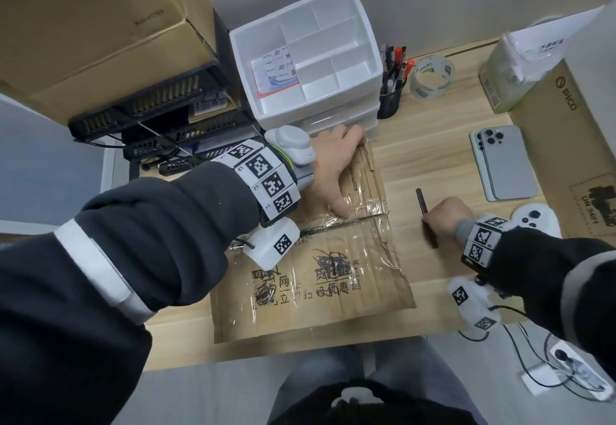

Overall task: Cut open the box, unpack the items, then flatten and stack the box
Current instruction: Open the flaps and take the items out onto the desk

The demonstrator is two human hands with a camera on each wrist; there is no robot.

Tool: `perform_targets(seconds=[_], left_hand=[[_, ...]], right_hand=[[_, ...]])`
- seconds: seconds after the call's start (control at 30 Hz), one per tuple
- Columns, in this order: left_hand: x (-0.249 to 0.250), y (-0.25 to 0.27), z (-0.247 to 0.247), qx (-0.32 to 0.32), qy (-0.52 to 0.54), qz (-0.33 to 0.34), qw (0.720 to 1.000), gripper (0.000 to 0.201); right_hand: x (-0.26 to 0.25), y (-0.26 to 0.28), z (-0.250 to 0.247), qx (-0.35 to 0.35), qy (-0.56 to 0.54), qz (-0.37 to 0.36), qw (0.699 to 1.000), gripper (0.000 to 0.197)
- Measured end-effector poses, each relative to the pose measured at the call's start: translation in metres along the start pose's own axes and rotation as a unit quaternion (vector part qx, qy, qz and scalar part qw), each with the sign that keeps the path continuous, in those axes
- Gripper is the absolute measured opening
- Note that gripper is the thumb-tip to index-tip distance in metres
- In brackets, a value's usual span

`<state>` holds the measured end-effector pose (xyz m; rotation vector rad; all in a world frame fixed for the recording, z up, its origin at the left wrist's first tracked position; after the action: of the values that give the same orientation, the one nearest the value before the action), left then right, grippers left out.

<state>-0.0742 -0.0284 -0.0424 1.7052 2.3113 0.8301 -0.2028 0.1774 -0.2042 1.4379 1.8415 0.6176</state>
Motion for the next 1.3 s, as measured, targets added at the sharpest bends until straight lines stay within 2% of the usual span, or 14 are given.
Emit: perform_targets(seconds=[0.07,0.17,0.27,0.37,0.5,0.63,0.87,0.97,1.1,1.2,1.3], left_hand=[[-0.001,0.007,0.001,0.009,0.009,0.007,1.0,0.125],[-0.007,0.018,0.002,0.018,0.025,0.014,0.999,0.136],[-0.017,0.032,0.002,0.013,-0.015,0.002,1.0,0.151],[-0.025,0.051,0.009,0.015,-0.066,-0.031,0.997,0.152],[-0.029,0.073,0.016,0.008,-0.111,-0.066,0.992,0.135],[-0.024,0.085,0.015,0.006,-0.108,-0.075,0.991,0.097],[-0.029,0.097,0.011,0.011,-0.049,-0.052,0.997,0.092],[-0.033,0.102,0.01,0.013,-0.016,-0.052,0.998,0.093],[-0.039,0.109,0.005,0.011,0.015,-0.049,0.999,0.086],[-0.043,0.114,0.0,0.035,0.024,-0.054,0.998,0.075],[-0.048,0.115,-0.007,0.052,0.033,-0.056,0.997,0.065]], right_hand=[[-0.009,0.005,-0.001,-0.006,-0.042,-0.036,0.998,0.018],[-0.032,0.02,-0.006,-0.027,-0.071,-0.093,0.993,0.014],[-0.058,0.044,-0.018,-0.05,-0.134,-0.144,0.979,0.017],[-0.082,0.067,-0.029,-0.05,-0.157,-0.187,0.969,0.017],[-0.11,0.092,-0.039,-0.022,-0.171,-0.239,0.956,0.017],[-0.118,0.104,-0.051,0.049,-0.151,-0.248,0.956,0.012],[-0.123,0.128,-0.052,0.057,-0.145,-0.267,0.951,0.018],[-0.127,0.138,-0.049,0.03,-0.159,-0.272,0.949,0.017],[-0.132,0.149,-0.04,-0.044,-0.199,-0.259,0.944,0.02],[-0.134,0.153,-0.036,-0.119,-0.265,-0.231,0.929,0.023],[-0.139,0.156,-0.039,-0.159,-0.326,-0.213,0.907,0.028]])
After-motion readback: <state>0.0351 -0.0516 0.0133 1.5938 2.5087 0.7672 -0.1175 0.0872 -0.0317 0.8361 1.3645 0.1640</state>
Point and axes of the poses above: each hand's wrist, its own y-axis away from the middle knuckle, its own z-axis out of the palm, x = y × z, the point moved 5 cm from there along -y, towards the middle knuckle
